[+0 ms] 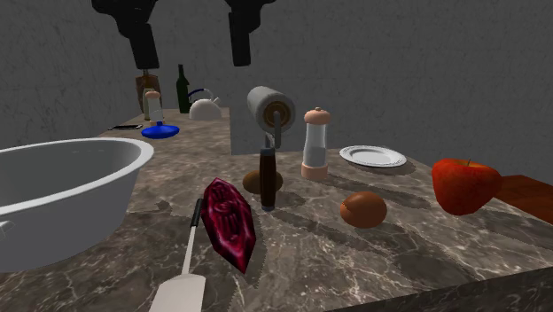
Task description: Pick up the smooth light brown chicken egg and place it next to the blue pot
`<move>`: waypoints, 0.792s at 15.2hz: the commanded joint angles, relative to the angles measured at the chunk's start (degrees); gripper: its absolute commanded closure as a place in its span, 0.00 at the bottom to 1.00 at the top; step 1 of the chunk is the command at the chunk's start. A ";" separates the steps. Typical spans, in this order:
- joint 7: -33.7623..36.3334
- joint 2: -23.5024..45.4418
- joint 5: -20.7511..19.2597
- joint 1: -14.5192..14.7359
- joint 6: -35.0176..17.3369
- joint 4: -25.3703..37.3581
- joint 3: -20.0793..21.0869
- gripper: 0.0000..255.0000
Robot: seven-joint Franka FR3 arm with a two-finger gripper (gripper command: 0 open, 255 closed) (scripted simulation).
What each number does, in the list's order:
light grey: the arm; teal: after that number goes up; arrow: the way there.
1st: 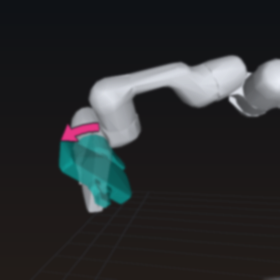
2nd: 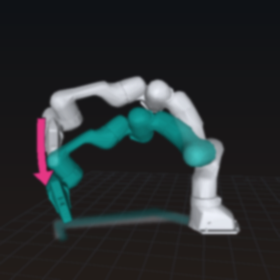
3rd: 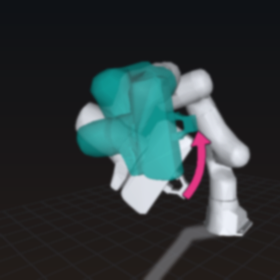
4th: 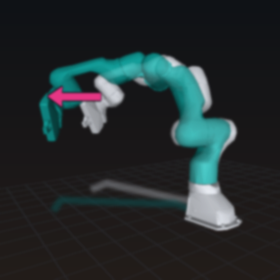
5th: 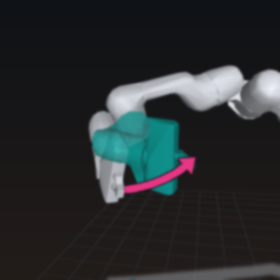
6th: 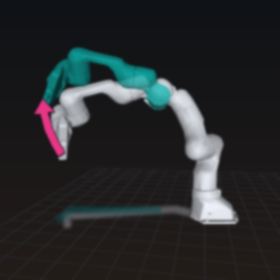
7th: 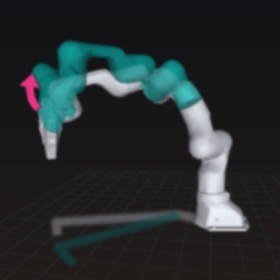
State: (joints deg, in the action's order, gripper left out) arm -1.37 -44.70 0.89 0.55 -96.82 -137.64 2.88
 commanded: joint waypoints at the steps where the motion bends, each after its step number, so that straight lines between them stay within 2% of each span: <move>1: 0.00 0.00 0.00 0.00 0.00 0.00 0.00 0.00; 12: 6.57 20.15 2.29 -5.83 -16.77 3.22 -4.29 0.00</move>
State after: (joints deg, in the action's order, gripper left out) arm 4.31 -26.91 2.75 -4.95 -112.24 -135.48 -1.21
